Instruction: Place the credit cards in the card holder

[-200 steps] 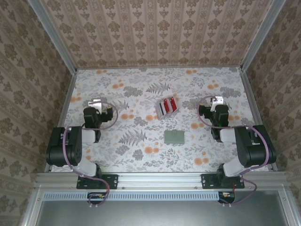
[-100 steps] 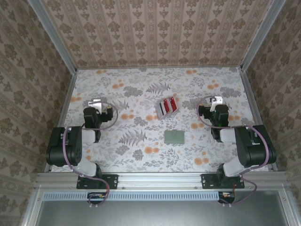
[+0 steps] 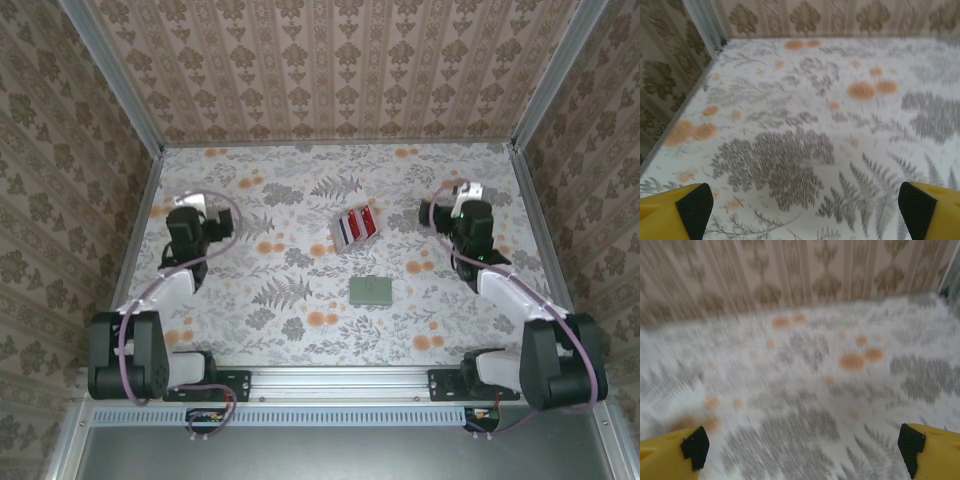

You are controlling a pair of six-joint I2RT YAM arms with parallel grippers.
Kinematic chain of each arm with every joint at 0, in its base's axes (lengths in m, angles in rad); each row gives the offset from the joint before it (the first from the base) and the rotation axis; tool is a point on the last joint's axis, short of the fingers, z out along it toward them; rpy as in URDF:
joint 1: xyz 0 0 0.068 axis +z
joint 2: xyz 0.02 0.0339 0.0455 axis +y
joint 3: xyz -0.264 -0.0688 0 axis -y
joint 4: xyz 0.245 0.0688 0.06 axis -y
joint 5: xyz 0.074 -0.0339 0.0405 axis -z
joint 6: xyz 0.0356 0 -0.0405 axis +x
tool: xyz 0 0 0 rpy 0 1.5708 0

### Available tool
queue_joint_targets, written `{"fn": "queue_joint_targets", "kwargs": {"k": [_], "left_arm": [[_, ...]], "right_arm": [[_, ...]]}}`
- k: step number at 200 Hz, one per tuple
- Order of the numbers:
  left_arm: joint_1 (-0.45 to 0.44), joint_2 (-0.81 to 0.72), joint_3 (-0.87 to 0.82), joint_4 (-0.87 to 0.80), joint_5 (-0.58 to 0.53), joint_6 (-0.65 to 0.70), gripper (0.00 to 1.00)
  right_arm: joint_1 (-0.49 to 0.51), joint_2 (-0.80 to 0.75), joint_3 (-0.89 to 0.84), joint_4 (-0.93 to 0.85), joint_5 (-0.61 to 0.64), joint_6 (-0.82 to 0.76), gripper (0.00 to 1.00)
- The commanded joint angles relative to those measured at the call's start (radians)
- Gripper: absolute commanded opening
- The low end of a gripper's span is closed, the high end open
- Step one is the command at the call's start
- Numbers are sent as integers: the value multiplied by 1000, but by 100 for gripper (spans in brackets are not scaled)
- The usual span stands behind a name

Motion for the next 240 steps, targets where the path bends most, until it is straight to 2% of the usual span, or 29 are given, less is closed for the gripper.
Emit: {"fn": "queue_joint_targets", "kwargs": {"k": [1, 15, 25, 48, 77, 92, 122, 149, 193, 240], "left_arm": [[9, -31, 89, -349, -2, -196, 100], [8, -45, 96, -382, 99, -257, 100], [-1, -59, 90, -390, 160, -301, 100], [-71, -88, 82, -447, 213, -373, 100], [-237, -109, 95, -566, 162, -395, 100], [-315, -116, 97, -603, 131, -420, 100], [-454, -118, 75, -577, 107, -494, 100], [-535, -83, 68, -537, 73, -531, 100], [-589, -10, 108, -509, 59, -522, 100], [-604, 2, 118, -524, 26, -501, 100]], "right_arm": [[-4, -4, 90, -286, -179, 165, 100], [-1, 36, 156, -373, -331, 186, 99], [12, 56, 199, -457, -373, 188, 94], [81, 61, 273, -682, -358, 149, 89], [180, 99, 331, -961, -297, 145, 78], [253, 128, 343, -1052, -242, 162, 76], [418, 204, 354, -1081, -115, 215, 64], [508, 310, 378, -1050, -97, 278, 57], [574, 476, 452, -1018, -74, 311, 54], [601, 575, 491, -1013, -58, 332, 49]]}}
